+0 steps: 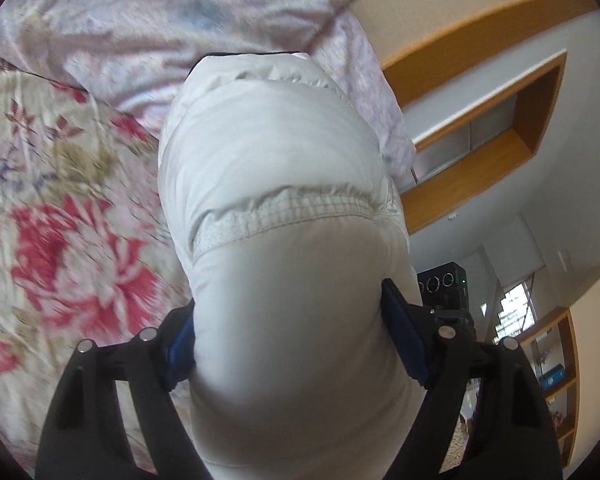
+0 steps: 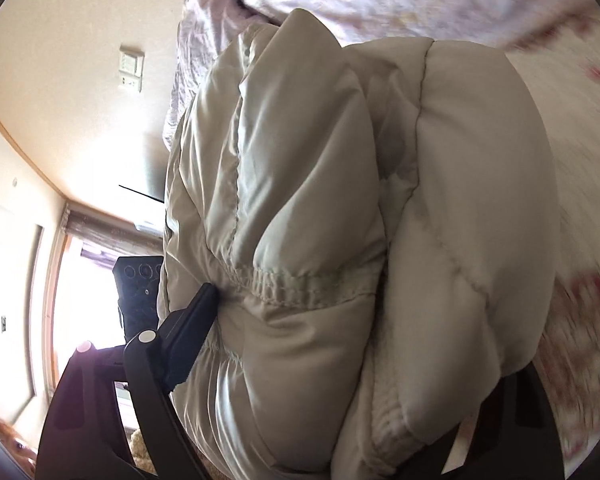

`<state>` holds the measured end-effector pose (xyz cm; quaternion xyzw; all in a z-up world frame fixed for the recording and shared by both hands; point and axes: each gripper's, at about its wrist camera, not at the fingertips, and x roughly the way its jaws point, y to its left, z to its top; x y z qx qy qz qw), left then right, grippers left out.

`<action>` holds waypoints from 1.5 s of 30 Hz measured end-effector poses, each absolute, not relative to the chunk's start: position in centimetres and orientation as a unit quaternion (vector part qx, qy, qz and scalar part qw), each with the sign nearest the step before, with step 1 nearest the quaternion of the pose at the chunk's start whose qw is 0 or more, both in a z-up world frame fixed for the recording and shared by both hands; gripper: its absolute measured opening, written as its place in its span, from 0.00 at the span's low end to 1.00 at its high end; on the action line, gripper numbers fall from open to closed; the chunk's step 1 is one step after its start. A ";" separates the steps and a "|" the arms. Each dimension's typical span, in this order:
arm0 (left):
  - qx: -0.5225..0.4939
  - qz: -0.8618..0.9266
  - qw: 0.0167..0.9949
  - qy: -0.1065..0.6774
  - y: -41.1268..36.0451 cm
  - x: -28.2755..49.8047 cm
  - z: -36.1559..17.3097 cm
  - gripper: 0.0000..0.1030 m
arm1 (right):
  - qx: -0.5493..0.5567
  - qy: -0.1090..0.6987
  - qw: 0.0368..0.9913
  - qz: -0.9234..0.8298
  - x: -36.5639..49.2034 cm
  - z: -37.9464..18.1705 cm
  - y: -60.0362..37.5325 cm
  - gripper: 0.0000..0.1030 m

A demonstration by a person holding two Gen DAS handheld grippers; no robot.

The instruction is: Fold large clothes

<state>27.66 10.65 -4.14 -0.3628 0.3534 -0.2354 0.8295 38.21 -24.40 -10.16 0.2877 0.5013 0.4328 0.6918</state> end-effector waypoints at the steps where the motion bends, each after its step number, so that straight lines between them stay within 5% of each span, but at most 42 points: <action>1: -0.368 -0.225 0.831 0.352 11.7 27.8 -4.3 0.78 | 0.281 0.504 0.691 0.435 39.0 -9.9 -23.3 0.82; 12: -0.359 -0.130 0.858 0.344 18.4 28.0 -6.9 0.78 | 0.269 0.528 0.681 0.430 44.9 -12.7 -15.3 0.83; 21: -0.253 -0.064 0.898 0.354 16.6 28.3 -6.0 0.91 | 0.245 0.517 0.733 0.369 43.1 -12.9 -17.2 0.99; 27: -0.107 0.033 0.940 0.324 14.8 26.2 -1.9 0.98 | 0.190 0.409 0.843 0.294 38.5 -6.5 -21.6 0.99; 36: -0.058 0.069 0.936 0.341 12.3 27.6 -0.6 0.98 | 0.044 0.266 0.923 0.275 32.7 -1.1 -15.4 0.97; 45: -0.035 0.073 0.936 0.342 10.9 29.4 -1.9 0.98 | -0.017 0.282 0.930 0.237 36.6 -3.7 -12.3 0.57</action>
